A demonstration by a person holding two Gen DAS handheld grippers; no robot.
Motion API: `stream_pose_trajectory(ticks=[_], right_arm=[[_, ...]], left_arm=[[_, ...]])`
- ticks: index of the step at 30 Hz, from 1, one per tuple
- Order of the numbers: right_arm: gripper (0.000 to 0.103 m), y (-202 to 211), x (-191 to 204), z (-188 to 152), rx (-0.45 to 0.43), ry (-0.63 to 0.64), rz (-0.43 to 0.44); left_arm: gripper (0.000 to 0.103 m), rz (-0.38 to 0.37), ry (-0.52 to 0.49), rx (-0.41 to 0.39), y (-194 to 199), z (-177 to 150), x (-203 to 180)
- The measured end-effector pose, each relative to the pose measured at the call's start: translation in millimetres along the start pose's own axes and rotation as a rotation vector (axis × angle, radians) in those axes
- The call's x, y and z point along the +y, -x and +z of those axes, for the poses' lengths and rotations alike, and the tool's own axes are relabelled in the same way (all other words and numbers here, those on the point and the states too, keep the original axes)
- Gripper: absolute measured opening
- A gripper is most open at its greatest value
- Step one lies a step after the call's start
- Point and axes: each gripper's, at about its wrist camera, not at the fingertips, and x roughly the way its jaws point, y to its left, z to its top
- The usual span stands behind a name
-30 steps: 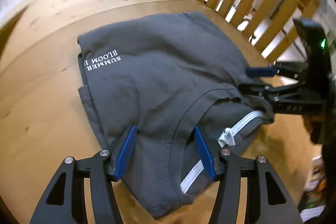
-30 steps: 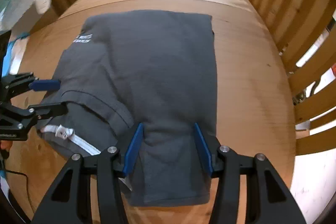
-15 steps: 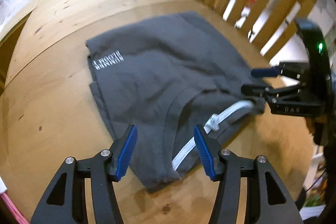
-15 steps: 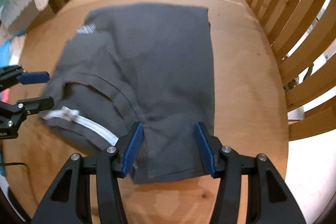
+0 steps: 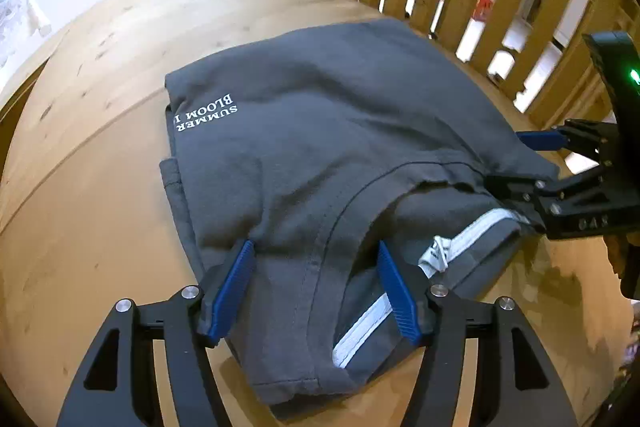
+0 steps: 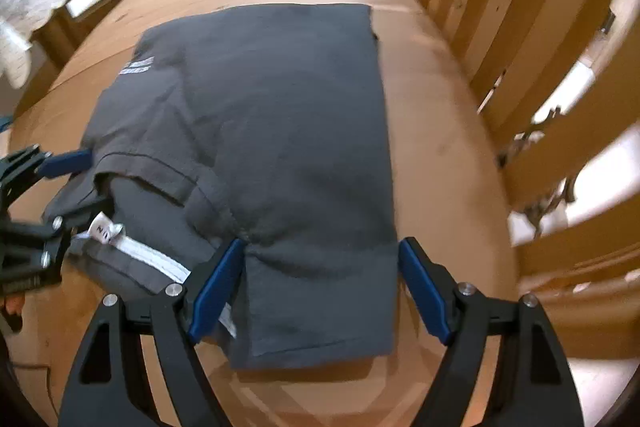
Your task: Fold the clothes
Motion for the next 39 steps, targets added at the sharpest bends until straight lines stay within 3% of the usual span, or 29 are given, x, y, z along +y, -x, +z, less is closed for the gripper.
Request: stream_pose_trajectory(ticks=[7, 12, 15, 17, 24, 29, 34, 39], right_arm=[[0.078, -19.9, -6.5, 67.5, 0.009, 0.009, -0.145], [0.078, -12.9, -13.2, 84.6, 0.016, -0.065, -0.1], [0.078, 11.6, -12.8, 89.0, -0.061, -0.09, -0.03], [0.078, 12.3, -12.9, 92.6, -0.057, -0.108, 0.012], [0.078, -21.1, -31.6, 71.6, 0.026, -0.111, -0.043], [0.083, -19.5, -42.4, 61.2, -0.005, -0.211, 0.004], [0.084, -12.0, -31.0, 49.4, -0.012, -0.233, -0.04], [0.084, 0.7, -13.2, 67.3, -0.017, -0.116, -0.125]], left_arm=[[0.066, -0.021, 0.02, -0.026, -18.4, 28.3, 10.1], [0.064, -0.086, 0.124, -0.02, -16.4, 33.9, 32.3], [0.062, -0.098, 0.124, -0.04, 2.4, 22.8, 31.5], [0.062, -0.106, 0.124, -0.053, 15.0, 15.3, 31.0], [0.062, -0.085, 0.063, 0.021, -1.3, 11.7, 11.2], [0.071, -0.034, -0.037, -0.019, -5.7, 10.7, 6.9], [0.073, -0.023, -0.083, -0.043, -11.1, 22.7, 0.6], [0.071, -0.064, -0.085, -0.012, 3.0, 7.0, 7.6]])
